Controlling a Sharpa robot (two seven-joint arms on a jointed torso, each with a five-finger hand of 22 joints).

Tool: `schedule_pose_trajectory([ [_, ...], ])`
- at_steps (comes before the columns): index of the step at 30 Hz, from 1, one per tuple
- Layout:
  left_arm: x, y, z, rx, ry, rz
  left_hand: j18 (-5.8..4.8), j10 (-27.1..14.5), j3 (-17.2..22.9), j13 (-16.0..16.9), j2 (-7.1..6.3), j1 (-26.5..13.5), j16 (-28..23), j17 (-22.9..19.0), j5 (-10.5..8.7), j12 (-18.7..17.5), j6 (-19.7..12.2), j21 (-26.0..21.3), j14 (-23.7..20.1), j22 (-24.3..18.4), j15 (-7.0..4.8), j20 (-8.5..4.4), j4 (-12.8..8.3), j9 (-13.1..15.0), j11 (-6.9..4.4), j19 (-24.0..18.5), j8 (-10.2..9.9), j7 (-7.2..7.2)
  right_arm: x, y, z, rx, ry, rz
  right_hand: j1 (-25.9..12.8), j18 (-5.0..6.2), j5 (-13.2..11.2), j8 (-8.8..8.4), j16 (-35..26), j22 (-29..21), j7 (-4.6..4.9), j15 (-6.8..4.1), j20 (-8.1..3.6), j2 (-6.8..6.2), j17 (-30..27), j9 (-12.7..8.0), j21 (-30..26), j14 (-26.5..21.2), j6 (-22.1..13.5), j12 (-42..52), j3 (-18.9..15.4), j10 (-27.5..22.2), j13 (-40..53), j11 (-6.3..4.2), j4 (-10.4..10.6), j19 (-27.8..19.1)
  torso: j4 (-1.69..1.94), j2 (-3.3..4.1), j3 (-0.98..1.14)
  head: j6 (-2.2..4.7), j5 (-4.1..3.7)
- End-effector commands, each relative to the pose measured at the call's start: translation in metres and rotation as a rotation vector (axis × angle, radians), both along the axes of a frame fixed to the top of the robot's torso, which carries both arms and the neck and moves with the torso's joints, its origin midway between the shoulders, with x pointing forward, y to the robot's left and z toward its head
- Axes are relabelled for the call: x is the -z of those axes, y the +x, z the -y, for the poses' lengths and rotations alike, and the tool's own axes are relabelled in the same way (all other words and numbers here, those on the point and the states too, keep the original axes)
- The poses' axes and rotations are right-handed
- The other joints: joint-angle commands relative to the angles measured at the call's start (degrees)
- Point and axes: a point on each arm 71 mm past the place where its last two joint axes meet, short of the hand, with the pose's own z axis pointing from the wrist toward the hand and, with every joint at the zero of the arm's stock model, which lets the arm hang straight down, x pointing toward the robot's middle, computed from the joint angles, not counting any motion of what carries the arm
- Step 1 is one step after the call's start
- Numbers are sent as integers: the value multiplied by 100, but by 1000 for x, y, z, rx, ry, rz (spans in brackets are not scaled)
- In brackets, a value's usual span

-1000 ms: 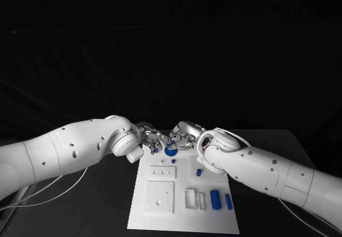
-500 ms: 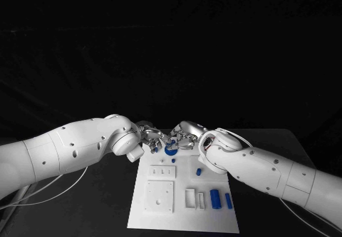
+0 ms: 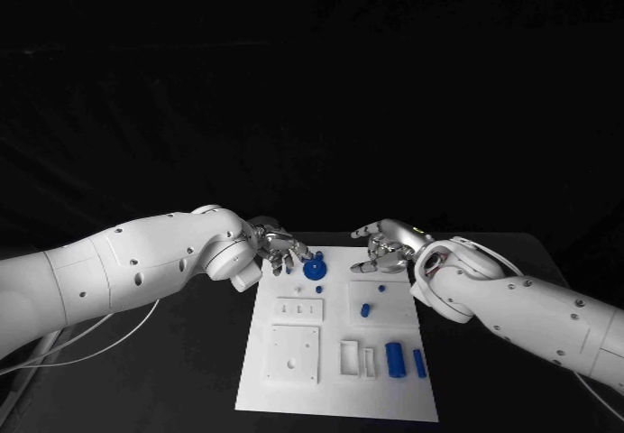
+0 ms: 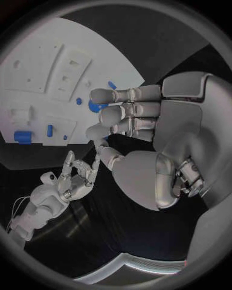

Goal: Assemble the parts on the task board

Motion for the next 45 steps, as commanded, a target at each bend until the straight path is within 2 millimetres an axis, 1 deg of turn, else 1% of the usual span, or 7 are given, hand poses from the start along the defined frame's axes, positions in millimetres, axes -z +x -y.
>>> schedule_pose_trajectory([
  [1, 1, -1, -3, -11, 61, 23, -3, 262, 287, 22, 18, 3, -1, 22, 18, 59, 656, 19, 74, 14, 3, -7, -275, 1181, -58, 64, 7, -445, -8, 0, 11, -10, 83, 2, -11, 77, 90, -23, -13, 77, -15, -8, -11, 62, -28, -5, -53, -23, 39, 27, 60, -38, -45, -1, -127, 20, -27, -11, 11, -48, 21],
  [5, 9, -5, -7, -17, 105, 21, -11, 266, 283, 52, 17, -9, -27, 115, -4, 119, 702, -212, 104, 102, 7, 4, -268, 1210, -61, 232, 9, -456, -24, 7, 37, 53, 166, 24, -135, 81, 209, -15, -36, 83, -26, -14, -14, 137, -98, 1, -298, -29, 151, 30, 146, -46, -124, -13, -274, 31, -47, -30, 30, -105, 29],
  [8, 16, -8, -10, -30, 137, 32, -12, 261, 237, 60, 13, -28, -23, 162, -68, 161, 761, -324, 116, 203, 26, 39, -169, 1388, -49, 267, 27, -495, -41, 18, 53, 111, 243, 55, -258, 77, 375, -3, -75, 55, -45, -25, -24, 201, -169, 16, -474, -8, 414, 15, 106, -39, -198, -27, -357, 61, -66, -51, 63, -179, 60],
  [15, 33, -14, -11, -40, 186, 53, 0, 261, 255, 118, -39, -28, 51, 310, -72, 324, 847, -526, 157, 570, 13, 36, -105, 1801, -74, 386, 26, -535, -65, 31, 71, 183, 342, 98, -352, 75, 494, -1, -76, 55, -50, -30, -30, 244, -223, 17, -697, -15, 449, 0, 96, -35, -303, -33, -466, 102, -50, -64, 95, -358, 65],
  [27, 68, -23, 0, -32, 217, 38, 0, 258, 256, 157, -37, -77, 156, 566, -82, 497, 950, -849, 220, 1086, -9, 25, -47, 2344, -106, 550, 27, -590, -77, 39, 67, 196, 388, 120, -384, 69, 573, 0, -64, 84, -52, -34, -35, 258, -260, 18, -779, -16, 465, 20, 114, -36, -368, -38, -515, 145, -64, -48, 88, -489, 43],
  [30, 77, -24, 1, -32, 229, 39, -8, 259, 245, 172, -42, -75, 201, 695, -92, 549, 990, -1077, 249, 1402, -15, 25, -54, 2460, -114, 644, 29, -603, -77, 40, 66, 197, 390, 118, -392, 69, 585, 1, -55, 90, -53, -36, -37, 265, -259, 20, -768, -9, 484, 29, 114, -30, -368, -40, -514, 154, -63, -49, 87, -515, 38],
  [45, 90, -27, 9, 3, 252, 4, -28, 256, 200, 200, -2, -57, 267, 903, -154, 620, 1093, -1667, 281, 2154, -10, 41, -54, 2806, -129, 862, 31, -645, -76, 42, 62, 197, 392, 108, -406, 67, 639, 0, -42, 99, -55, -39, -40, 274, -257, 20, -761, -11, 500, 37, 115, -32, -374, -43, -537, 166, -64, -53, 90, -583, 37],
])
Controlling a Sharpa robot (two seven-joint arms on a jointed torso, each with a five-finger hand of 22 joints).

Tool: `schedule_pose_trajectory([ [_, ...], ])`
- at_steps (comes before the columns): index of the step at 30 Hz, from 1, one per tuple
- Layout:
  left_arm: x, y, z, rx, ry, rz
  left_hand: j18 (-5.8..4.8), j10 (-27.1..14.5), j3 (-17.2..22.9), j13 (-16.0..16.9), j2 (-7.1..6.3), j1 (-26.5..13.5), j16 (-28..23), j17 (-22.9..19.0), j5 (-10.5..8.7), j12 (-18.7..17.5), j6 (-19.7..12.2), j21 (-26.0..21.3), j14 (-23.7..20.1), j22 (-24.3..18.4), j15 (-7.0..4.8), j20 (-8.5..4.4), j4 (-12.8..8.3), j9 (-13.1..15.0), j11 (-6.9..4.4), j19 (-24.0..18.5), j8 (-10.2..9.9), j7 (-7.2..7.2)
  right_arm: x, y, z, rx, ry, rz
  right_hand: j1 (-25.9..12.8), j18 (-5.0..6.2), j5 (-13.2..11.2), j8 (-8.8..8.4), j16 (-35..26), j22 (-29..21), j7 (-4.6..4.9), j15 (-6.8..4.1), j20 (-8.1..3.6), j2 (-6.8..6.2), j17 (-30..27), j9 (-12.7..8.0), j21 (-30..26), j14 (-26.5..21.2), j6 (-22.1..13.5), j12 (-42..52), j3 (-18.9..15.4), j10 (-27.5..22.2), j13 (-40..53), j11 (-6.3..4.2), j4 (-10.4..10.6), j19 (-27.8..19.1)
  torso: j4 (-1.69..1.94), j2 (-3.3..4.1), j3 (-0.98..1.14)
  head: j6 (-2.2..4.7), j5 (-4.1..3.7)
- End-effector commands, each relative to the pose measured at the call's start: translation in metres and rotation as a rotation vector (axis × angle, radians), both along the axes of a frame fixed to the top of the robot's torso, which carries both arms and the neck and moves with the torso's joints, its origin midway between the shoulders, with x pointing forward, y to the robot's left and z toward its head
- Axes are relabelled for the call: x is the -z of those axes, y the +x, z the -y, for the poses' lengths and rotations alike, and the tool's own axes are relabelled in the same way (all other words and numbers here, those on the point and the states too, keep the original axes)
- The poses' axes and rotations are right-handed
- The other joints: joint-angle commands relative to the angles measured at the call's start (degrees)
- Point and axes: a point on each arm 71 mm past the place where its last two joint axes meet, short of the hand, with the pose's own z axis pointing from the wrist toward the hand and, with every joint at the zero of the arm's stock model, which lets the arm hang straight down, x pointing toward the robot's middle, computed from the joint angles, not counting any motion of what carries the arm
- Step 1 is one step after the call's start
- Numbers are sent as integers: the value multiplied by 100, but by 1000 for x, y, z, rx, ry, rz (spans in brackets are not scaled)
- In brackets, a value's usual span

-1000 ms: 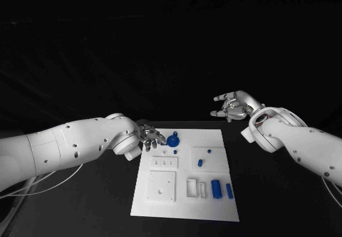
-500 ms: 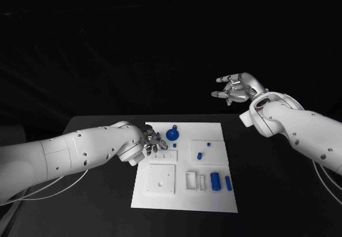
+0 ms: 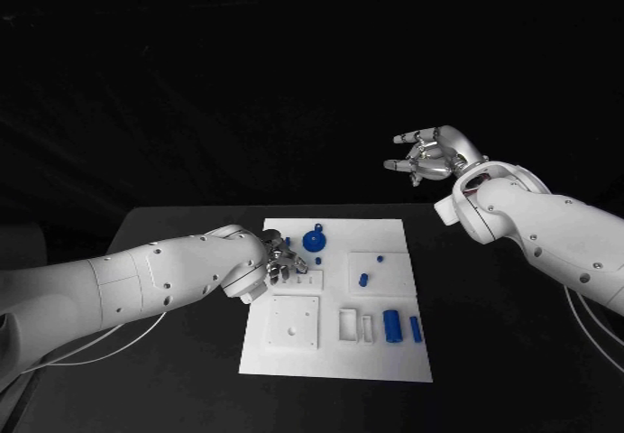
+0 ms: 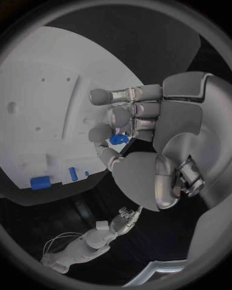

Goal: Assemble the parts on the task board

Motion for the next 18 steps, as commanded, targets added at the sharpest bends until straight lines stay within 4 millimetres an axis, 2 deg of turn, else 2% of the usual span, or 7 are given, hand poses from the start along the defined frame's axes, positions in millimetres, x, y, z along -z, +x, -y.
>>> schedule_pose_trajectory([
  [1, 2, -1, 2, 23, 19, -11, -37, 215, -31, 9, 89, 28, 28, 44, -21, 30, 1080, -155, 44, 183, -14, -7, -23, 2785, -89, 88, 31, -658, -1, 0, -1, -4, 6, 3, -76, 72, 27, -1, 13, 102, -3, -37, -8, 2, -1, 8, -10, -14, 37, 16, -3, -16, -10, -25, -43, 50, 0, -3, 0, -10, -3],
  [9, 4, -2, 2, 47, 41, -41, -32, 215, -52, 21, 155, 19, 71, 131, -66, 79, 1140, -378, 59, 454, -1, 16, -4, 2886, -85, 173, 43, -673, 0, 1, -1, -1, 5, -5, -85, 72, 62, 0, 16, 101, -3, -36, -8, 7, -1, 9, -20, -15, 45, 18, -3, -18, -13, -26, -46, 50, 6, -2, -4, -44, -20],
  [13, 5, -2, 2, 58, 51, -51, -2, 213, -88, 34, 190, 0, 144, 239, -92, 163, 1191, -512, 72, 620, 17, 61, 1, 3027, -78, 224, 47, -686, 1, 1, -1, -1, 4, -9, -93, 72, 93, 1, 16, 102, -2, -36, -9, 5, -3, 9, -21, -19, 42, 17, -5, -21, -16, -25, -47, 50, 8, -3, -4, -50, -19],
  [18, 6, -2, 0, 66, 58, -57, 23, 212, -155, 45, 242, 10, 250, 421, -230, 283, 1240, -640, 101, 795, 29, 103, 34, 3146, -80, 279, 125, -711, 1, 2, -1, 0, 3, -14, -94, 72, 139, 0, 18, 103, -3, -37, -9, 7, -4, 9, -25, -18, 41, 18, -5, -22, -19, -27, -50, 50, 10, -2, -4, -68, -18],
])
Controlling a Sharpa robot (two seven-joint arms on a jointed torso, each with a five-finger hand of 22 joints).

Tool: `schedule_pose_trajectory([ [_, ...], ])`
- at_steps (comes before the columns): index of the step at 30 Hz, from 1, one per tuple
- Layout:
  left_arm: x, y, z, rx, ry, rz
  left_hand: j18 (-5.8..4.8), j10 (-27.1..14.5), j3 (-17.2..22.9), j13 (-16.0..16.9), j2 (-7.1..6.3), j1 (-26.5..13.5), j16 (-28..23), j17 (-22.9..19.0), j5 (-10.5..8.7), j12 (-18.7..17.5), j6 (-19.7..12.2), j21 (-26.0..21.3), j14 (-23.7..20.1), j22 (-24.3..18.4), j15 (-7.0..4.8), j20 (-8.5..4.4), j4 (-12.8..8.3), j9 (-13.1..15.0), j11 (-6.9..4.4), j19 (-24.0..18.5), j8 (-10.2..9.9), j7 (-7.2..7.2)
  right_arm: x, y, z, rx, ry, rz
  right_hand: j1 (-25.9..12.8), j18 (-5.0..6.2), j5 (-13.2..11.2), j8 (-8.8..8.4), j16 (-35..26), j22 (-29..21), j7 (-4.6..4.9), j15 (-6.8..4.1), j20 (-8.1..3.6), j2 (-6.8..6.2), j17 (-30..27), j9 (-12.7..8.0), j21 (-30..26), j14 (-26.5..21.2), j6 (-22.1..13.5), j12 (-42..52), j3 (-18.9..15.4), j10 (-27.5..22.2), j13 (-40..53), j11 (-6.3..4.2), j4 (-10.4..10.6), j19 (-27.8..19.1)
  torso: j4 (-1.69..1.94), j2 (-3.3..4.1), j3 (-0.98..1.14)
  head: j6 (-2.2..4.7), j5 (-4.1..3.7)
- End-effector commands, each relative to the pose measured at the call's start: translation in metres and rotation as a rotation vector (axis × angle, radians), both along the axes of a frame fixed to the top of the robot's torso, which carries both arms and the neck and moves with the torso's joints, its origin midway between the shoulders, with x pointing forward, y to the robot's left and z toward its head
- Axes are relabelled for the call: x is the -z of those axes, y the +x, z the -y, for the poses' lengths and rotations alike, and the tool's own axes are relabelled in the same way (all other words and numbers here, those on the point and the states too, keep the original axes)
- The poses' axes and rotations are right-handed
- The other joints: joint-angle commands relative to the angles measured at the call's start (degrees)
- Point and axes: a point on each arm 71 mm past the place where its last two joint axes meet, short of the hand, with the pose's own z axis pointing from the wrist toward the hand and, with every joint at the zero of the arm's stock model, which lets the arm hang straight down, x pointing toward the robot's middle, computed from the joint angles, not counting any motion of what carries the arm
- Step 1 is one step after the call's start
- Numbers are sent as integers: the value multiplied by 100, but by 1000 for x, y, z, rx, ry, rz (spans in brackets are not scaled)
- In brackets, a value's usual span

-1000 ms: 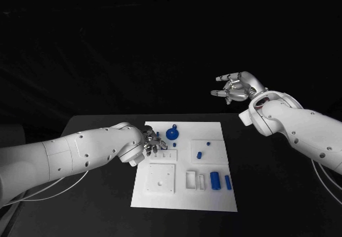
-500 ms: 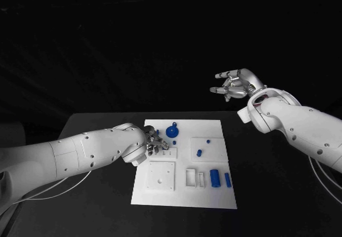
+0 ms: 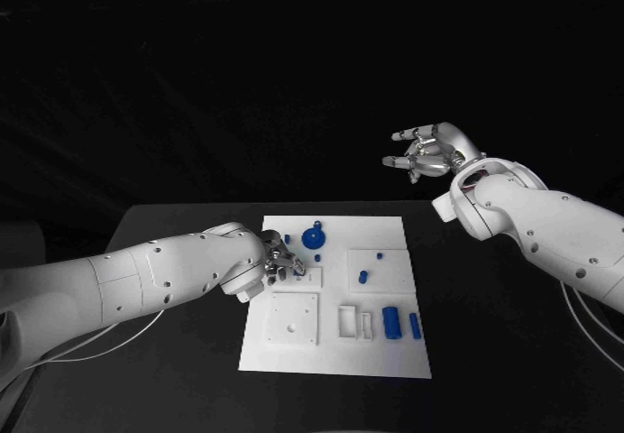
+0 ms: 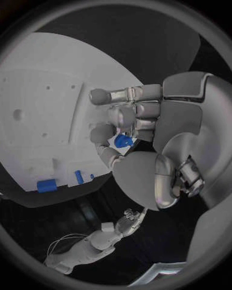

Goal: Assemble the parts on the task board

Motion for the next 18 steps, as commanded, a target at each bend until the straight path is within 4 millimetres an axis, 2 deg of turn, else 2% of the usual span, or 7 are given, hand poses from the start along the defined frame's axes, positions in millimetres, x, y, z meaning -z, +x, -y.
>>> schedule_pose_trajectory([
  [1, 1, -1, 1, 35, 19, -21, 26, 213, -37, -2, 124, 63, 37, 45, -89, 27, 1241, -41, 29, 42, 1, -4, 1, 3150, -81, 50, 85, -715, 0, 1, -1, -4, 1, -8, -50, 74, 33, -2, 19, 102, -2, -36, -9, 6, -4, 5, -31, -18, 34, 18, 10, -22, -8, -26, -34, 49, 2, 1, -2, -10, 0],
  [3, 1, -1, 1, 36, 19, -20, 33, 212, -60, 3, 141, 67, 62, 82, -158, 60, 1252, -61, 34, 66, 5, 10, 12, 3165, -83, 59, 114, -721, 0, 1, -1, -4, 1, -9, -54, 73, 53, -1, 19, 103, -3, -37, -9, 2, -5, 6, -25, -20, 36, 17, 7, -24, -11, -27, -34, 50, 1, 1, -2, -8, 1],
  [4, 1, -1, 1, 36, 19, -20, 37, 213, -79, 4, 155, 69, 77, 105, -255, 77, 1261, -73, 37, 79, 6, 19, 24, 3176, -85, 64, 131, -726, 1, 1, -1, -4, 1, -10, -53, 73, 56, -1, 18, 103, -3, -37, -9, 3, -5, 6, -26, -20, 36, 17, 8, -24, -11, -27, -34, 50, -2, 2, -2, -8, 6],
  [5, 1, -1, 1, 37, 19, -20, 39, 213, -109, 7, 182, 72, 91, 126, -465, 94, 1277, -82, 42, 89, 8, 26, 46, 3189, -86, 69, 149, -734, 1, 1, -1, -4, 1, -10, -51, 73, 73, -1, 18, 103, -2, -37, -9, 7, -6, 6, -29, -21, 37, 16, 11, -24, -12, -27, -36, 50, -2, 2, -2, -12, 7],
  [6, 1, -1, 1, 37, 18, -19, 41, 213, -127, 8, 194, 80, 95, 132, -539, 105, 1279, -89, 42, 94, 8, 32, 55, 3197, -87, 70, 157, -735, 1, 1, -1, -4, 1, -10, -51, 73, 86, -1, 18, 104, -2, -37, -9, 6, -6, 5, -26, -20, 34, 17, 11, -24, -12, -27, -37, 50, -4, 2, -1, -12, 8],
  [15, 1, -1, 0, 41, 16, -15, 101, 209, -299, -23, 271, 168, 126, 187, -752, 179, 1279, -262, 47, 276, 22, 103, 116, 3256, -87, 137, 217, -745, 2, 2, -1, -3, 0, -14, -53, 73, 156, -2, 19, 101, -1, -37, -10, 9, -8, 5, -45, -23, 27, 12, 18, -28, -19, -28, -44, 46, -2, 1, 1, -22, 6],
  [18, 1, -1, 0, 43, 19, -9, 112, 209, -360, -25, 302, 193, 146, 217, -979, 204, 1297, -307, 52, 323, 26, 119, 146, 3279, -89, 154, 236, -751, 2, 2, -1, -3, 0, -15, -56, 73, 168, -1, 18, 102, -2, -37, -10, 8, -9, 5, -37, -24, 28, 11, 18, -29, -20, -28, -44, 46, -1, 2, 1, -27, 4],
])
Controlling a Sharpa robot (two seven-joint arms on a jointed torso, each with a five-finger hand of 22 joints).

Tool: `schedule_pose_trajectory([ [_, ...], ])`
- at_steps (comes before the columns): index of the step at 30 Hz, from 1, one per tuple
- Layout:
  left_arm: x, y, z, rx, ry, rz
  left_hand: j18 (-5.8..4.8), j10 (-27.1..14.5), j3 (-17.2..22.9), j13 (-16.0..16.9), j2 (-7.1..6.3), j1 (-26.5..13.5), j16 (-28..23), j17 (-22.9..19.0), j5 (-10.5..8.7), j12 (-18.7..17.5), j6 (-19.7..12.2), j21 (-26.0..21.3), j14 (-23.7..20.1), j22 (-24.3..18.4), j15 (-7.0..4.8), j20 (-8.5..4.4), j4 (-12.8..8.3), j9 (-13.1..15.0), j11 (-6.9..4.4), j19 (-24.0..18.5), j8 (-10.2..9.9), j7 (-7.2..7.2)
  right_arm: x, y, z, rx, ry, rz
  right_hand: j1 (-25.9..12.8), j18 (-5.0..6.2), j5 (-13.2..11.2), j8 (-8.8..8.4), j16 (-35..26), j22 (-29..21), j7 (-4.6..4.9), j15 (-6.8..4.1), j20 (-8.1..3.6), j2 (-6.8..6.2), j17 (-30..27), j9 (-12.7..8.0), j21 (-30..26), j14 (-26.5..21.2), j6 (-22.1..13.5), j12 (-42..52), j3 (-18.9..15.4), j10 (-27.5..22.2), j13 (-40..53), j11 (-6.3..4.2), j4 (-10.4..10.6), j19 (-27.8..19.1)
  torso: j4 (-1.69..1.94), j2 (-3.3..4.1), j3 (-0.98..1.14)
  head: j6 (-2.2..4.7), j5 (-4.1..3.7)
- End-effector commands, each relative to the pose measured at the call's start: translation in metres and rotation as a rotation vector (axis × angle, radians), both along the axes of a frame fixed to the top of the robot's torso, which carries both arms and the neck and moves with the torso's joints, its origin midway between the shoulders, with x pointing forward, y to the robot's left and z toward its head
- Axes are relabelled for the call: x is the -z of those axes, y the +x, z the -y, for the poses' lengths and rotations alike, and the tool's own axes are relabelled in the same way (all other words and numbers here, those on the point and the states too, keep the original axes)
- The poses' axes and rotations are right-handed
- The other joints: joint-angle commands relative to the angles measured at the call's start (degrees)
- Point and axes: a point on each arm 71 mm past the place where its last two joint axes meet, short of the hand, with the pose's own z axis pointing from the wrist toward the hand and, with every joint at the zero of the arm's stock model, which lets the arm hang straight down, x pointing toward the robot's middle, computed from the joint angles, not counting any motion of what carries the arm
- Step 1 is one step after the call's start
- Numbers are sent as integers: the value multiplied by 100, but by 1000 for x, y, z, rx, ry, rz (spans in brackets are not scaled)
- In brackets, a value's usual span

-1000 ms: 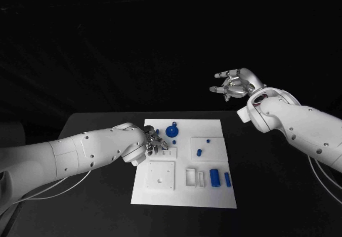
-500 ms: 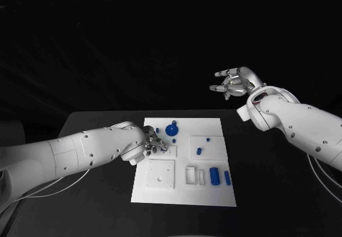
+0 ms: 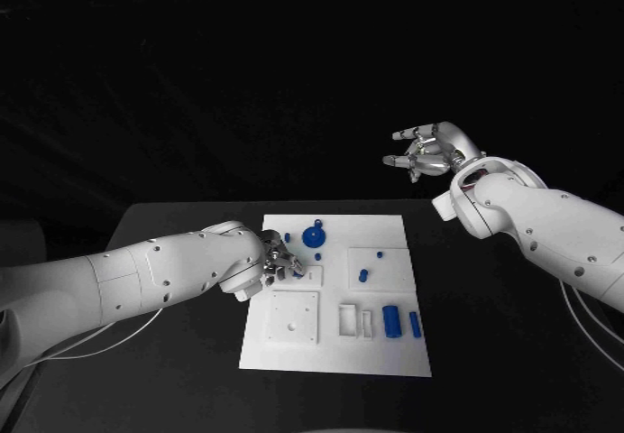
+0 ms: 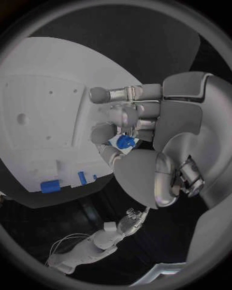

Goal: Assemble the parts on the task board

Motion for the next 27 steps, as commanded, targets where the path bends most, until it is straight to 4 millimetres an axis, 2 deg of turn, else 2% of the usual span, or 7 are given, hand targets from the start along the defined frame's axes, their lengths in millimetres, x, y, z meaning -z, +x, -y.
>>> schedule_pose_trajectory([
  [1, 0, 0, 2, 25, 5, 4, 117, 207, -76, -7, 114, 71, 44, 28, -151, 34, 1298, -61, 28, 44, 9, 12, 14, 3291, -94, 55, 219, -753, 0, 0, -1, -8, 0, -8, -56, 74, 31, -1, 17, 102, -2, -18, 10, 8, -9, 5, -15, -5, 29, 12, 3, -29, -8, -28, -30, 26, 2, 1, 3, -4, -2],
  [9, 0, 0, 3, 41, 20, 14, 124, 206, -116, -27, 139, 123, 53, 42, -164, 50, 1301, -145, 27, 135, 9, 22, -3, 3314, -94, 87, 222, -755, 1, 1, -1, -8, 0, -11, -64, 74, 80, -3, 17, 101, -1, -18, 10, 8, -11, 4, -22, -7, 23, 11, 9, -30, -11, -29, -37, 25, 1, 2, 4, -24, 0],
  [17, 0, 0, 3, 61, 38, 8, 134, 207, -71, -32, 137, 133, 69, 61, -28, 69, 1308, -189, 30, 190, 14, 37, -65, 3324, -94, 99, 226, -755, 2, 2, -1, -9, -1, -13, -68, 73, 92, -1, 18, 102, -1, -19, 9, 9, -11, 5, -23, -6, 28, 12, 10, -29, -11, -28, -37, 26, -4, 2, 1, -34, -3],
  [27, 1, 0, 2, 86, 66, 9, 143, 205, -46, -40, 133, 146, 75, 65, -3, 79, 1307, -214, 31, 213, 16, 47, -117, 3330, -93, 108, 225, -753, 2, 2, -1, -9, -1, -17, -68, 73, 92, -1, 18, 102, -1, -19, 9, 9, -11, 5, -23, -6, 28, 12, 10, -29, -11, -28, -37, 26, 2, 1, 0, -51, -10],
])
